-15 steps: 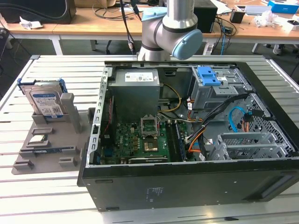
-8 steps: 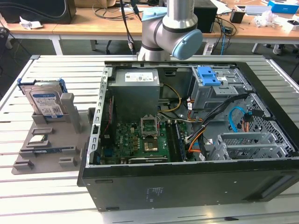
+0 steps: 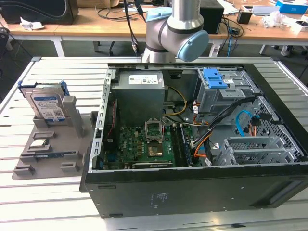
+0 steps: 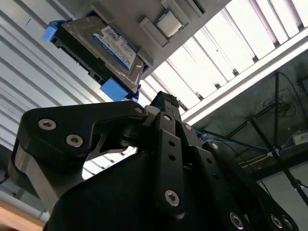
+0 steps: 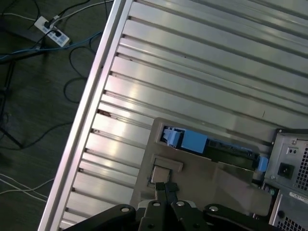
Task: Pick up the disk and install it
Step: 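Pick up the disk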
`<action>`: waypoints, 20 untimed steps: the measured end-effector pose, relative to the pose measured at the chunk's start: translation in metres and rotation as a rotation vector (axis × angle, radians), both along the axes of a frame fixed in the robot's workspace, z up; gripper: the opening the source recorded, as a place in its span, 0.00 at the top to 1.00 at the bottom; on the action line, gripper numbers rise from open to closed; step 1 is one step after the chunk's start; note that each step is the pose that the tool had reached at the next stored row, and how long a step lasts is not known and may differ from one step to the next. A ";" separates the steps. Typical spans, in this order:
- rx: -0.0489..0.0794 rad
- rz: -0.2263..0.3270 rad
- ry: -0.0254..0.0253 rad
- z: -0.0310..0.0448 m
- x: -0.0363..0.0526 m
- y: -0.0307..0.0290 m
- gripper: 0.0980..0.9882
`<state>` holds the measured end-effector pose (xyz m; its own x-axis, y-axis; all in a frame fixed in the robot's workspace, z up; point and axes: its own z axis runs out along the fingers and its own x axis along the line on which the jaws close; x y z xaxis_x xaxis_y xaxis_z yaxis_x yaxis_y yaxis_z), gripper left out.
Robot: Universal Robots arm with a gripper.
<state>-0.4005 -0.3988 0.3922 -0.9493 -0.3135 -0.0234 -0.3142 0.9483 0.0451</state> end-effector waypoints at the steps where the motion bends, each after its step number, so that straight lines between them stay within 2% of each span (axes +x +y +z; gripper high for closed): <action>1: 0.000 0.009 0.0001 0.0000 0.0000 0.0000 0.99; 14: 0.000 0.162 0.0001 0.0001 0.0000 0.0000 0.99; 20: 0.000 0.209 0.0001 0.0000 0.0000 0.0000 0.99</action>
<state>-0.4006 -0.3988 0.3922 -0.8636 -0.5036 -0.0233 -0.5042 0.8624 0.0450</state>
